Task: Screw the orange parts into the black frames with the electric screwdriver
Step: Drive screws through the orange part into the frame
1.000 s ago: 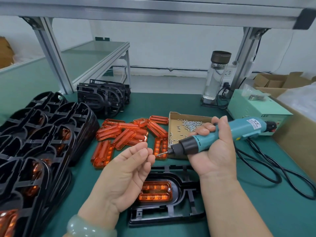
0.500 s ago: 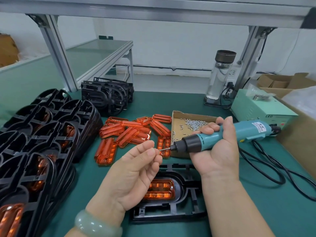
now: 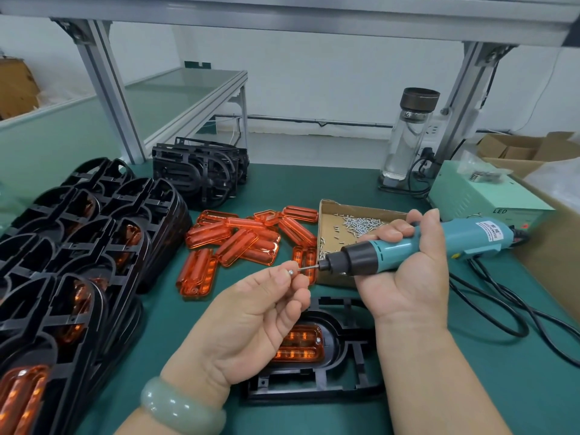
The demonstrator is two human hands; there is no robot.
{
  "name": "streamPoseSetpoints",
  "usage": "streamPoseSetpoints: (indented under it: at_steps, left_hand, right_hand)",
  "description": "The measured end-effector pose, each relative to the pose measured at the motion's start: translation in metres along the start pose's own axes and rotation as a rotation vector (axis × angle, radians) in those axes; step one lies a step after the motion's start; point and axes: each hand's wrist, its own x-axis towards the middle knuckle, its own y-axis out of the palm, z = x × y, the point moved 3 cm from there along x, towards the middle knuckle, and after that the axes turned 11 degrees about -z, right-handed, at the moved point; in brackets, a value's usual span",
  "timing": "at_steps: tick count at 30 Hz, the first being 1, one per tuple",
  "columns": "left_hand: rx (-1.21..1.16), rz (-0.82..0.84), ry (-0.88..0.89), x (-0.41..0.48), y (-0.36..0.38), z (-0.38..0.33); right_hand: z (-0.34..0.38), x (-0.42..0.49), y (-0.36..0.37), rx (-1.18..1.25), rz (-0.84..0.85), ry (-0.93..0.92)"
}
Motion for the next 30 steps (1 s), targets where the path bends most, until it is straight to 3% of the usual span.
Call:
streamPoseSetpoints:
  at_steps: [15, 30]
  left_hand:
    - [0.044, 0.029, -0.002, 0.0003, -0.0005, 0.0008]
    - [0.168, 0.015, 0.167, 0.0017, -0.002, -0.0001]
  right_hand:
    - [-0.0002, -0.0021, 0.0013, -0.029, 0.033, -0.019]
    - [-0.0003, -0.0017, 0.0017, -0.036, 0.033, -0.04]
